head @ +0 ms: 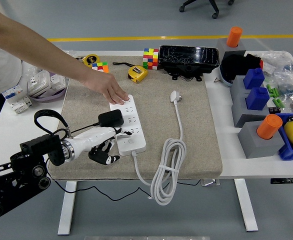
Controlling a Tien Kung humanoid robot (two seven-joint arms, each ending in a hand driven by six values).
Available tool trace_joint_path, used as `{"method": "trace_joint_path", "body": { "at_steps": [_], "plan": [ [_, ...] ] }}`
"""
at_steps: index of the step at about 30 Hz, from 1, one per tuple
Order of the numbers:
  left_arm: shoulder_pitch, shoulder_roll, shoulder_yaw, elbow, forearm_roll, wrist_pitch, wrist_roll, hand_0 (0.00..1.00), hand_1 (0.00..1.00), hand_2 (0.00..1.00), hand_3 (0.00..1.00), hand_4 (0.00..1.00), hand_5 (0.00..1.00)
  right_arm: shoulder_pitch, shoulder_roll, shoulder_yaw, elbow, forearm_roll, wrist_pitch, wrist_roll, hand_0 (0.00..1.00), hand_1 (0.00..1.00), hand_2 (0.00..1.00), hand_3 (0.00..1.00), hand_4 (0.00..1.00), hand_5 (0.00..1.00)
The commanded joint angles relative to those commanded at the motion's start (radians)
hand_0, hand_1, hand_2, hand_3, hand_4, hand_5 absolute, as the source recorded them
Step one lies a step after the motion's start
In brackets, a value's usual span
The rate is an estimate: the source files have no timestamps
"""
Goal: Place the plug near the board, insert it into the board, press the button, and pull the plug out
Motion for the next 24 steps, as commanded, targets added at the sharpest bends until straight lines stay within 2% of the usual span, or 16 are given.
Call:
{"method": "trace_joint_path", "body": {
  "at_steps": [3,4,15,16,24],
  "plan": [
    [0.002,0.001,-0.001,0.003,-0.001,-0.004,0.000,0.143,0.062,0.153,0.845,0.679,0.002,-0.001,-0.001,0.002,0.000,0.000,0.000,0.000,0.657,0.664,0.659,0.552,0.909,0.504],
    [0.002,0.002,-0.001,0.001,-0.002,-0.005,-0.002,0.143,0.062,0.153,0.809,0.671,0.002,-0.001,-0.001,0.002,0.000,0.000,0.000,0.000,0.660,0.664,0.659,0.552,0.909,0.504],
    [0.008,0.009,-0.002,-0.015,0.003,-0.004,-0.007,0.144,0.062,0.153,0.794,0.665,0.002,-0.005,-0.003,0.005,0.000,0.000,0.000,0.000,0.655,0.664,0.659,0.552,0.909,0.504],
    [0.007,0.009,-0.001,-0.014,-0.003,-0.006,-0.005,0.144,0.062,0.152,0.772,0.651,0.002,-0.005,-0.003,0.006,0.001,-0.001,0.000,0.000,0.656,0.664,0.659,0.552,0.908,0.504],
    [-0.006,0.002,0.011,-0.004,-0.009,-0.005,-0.001,0.146,0.062,0.152,0.777,0.648,0.002,-0.005,-0.001,0.008,0.000,0.001,0.000,-0.001,0.660,0.664,0.659,0.551,0.908,0.504]
  ]
}}
